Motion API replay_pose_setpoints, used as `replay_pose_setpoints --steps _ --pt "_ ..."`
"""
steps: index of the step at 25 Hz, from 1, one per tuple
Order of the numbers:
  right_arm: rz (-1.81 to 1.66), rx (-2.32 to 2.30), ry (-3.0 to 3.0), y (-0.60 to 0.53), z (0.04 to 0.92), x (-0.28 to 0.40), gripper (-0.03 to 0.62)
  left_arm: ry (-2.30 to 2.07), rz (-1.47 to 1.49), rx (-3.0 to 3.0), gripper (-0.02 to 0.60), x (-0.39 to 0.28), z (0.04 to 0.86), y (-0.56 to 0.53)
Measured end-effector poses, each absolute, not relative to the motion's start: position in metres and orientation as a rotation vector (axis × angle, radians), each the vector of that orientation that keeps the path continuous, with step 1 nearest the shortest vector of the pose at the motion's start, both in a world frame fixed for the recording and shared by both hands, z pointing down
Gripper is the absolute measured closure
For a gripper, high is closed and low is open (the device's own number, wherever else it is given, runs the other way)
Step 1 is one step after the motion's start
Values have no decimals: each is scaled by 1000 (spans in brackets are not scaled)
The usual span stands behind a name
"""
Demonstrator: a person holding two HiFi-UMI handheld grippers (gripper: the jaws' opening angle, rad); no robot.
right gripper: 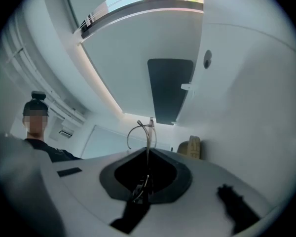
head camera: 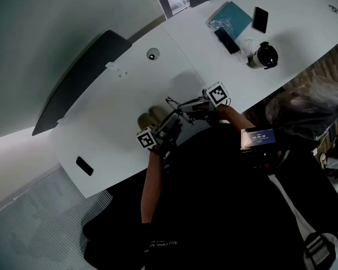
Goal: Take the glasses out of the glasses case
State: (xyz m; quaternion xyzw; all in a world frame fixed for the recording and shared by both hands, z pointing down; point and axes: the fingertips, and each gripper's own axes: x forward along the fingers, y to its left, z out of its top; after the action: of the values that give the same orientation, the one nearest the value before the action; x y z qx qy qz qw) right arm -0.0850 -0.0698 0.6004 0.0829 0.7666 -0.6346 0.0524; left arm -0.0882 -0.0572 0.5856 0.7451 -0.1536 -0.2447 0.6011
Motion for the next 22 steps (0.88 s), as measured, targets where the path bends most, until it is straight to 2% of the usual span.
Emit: replay_pose_setpoints --steps 1,2,3,12,16,20,22 --pt "-1903 240 2374 -70 602 -86 572 -364 -561 1732 464 -89 586 -57" --pt "-1883 226 2411 -70 605 -87 572 -370 -554 1737 546 -88 588 -57" --pt "-1872 213 2439 -70 606 -87 572 -375 -547 1740 554 -88 588 -57" --pt "-1843 142 2510 -74 611 -85 569 -439 -524 1728 563 -89 600 -60" --pt "-1955 171 2376 -74 616 -78 505 -501 -533 1712 566 -97 607 -60" --pt "-2002 -54 2471 -83 646 -65 504 -588 -497 1688 567 -110 621 -63" --pt "-1949 -225 2598 -93 660 -58 505 -646 -376 1698 566 -111 632 -63"
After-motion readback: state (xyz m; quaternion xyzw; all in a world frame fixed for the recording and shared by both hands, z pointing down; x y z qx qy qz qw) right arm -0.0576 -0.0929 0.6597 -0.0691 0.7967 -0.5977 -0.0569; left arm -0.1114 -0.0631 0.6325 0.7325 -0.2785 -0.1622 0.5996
